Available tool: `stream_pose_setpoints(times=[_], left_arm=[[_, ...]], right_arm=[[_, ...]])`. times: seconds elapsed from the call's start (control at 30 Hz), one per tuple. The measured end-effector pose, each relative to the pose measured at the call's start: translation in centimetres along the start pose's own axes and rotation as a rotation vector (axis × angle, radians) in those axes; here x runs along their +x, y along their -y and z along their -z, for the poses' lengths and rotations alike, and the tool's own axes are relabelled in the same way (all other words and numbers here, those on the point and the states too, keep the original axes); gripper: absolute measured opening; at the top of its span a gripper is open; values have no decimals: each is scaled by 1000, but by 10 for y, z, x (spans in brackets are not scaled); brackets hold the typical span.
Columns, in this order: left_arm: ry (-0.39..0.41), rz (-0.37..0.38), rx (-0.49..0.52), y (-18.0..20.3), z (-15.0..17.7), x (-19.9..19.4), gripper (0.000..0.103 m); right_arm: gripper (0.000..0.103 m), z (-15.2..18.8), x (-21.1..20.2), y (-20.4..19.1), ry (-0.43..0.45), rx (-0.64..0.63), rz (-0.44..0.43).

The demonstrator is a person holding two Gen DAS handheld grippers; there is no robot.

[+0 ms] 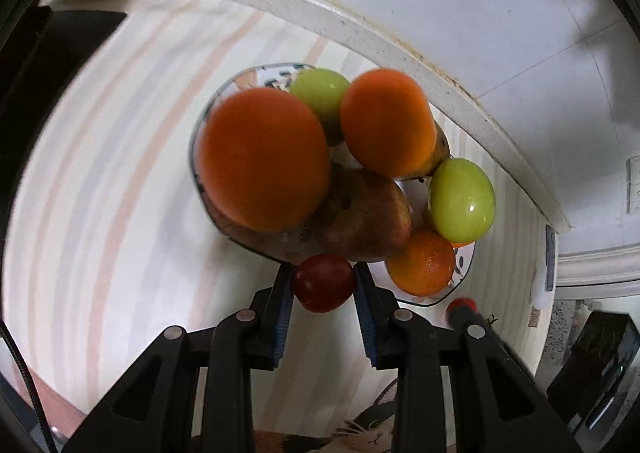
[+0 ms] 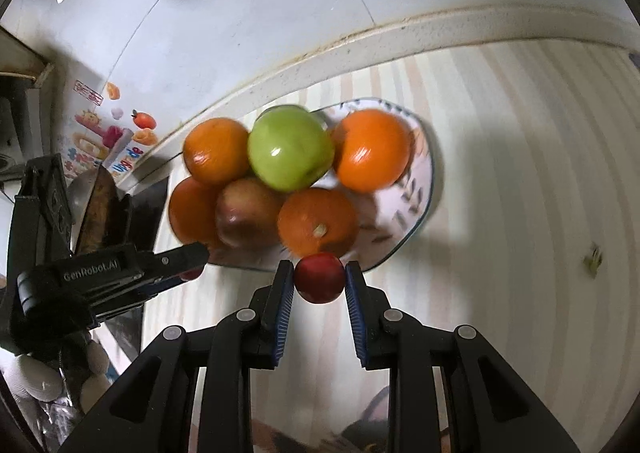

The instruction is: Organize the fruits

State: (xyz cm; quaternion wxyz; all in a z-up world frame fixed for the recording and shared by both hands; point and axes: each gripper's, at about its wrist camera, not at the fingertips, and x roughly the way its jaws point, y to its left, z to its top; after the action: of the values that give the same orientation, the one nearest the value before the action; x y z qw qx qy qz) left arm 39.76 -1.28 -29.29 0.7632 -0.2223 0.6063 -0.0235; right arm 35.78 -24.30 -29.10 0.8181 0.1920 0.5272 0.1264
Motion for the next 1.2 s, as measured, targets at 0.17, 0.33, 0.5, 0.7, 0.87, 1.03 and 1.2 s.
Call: stream_pose_setpoints(times=[0.17, 0.33, 0.5, 0.7, 0.87, 1.03, 1.2], left_arm=[[-7, 22, -7, 1, -5, 15, 27], [22, 10, 41, 11, -5, 15, 29], [33, 8, 60, 15, -3, 16, 30], [41, -51, 44, 13, -3, 12, 36], [66, -83, 55, 11, 1, -4, 61], [90, -181, 126, 17, 13, -21, 86], [143, -257, 203, 28, 30, -48, 92]], right_arm=[[28, -16, 12, 5, -15, -68, 56], [29, -23, 25, 3, -32, -152, 84], [32, -26, 27, 2, -29, -197, 89], [77, -26, 20, 10, -16, -153, 55], [87, -25, 7, 2, -1, -157, 64], [95, -13, -12, -5, -35, -140, 166], [98, -4, -38, -13, -47, -91, 213]])
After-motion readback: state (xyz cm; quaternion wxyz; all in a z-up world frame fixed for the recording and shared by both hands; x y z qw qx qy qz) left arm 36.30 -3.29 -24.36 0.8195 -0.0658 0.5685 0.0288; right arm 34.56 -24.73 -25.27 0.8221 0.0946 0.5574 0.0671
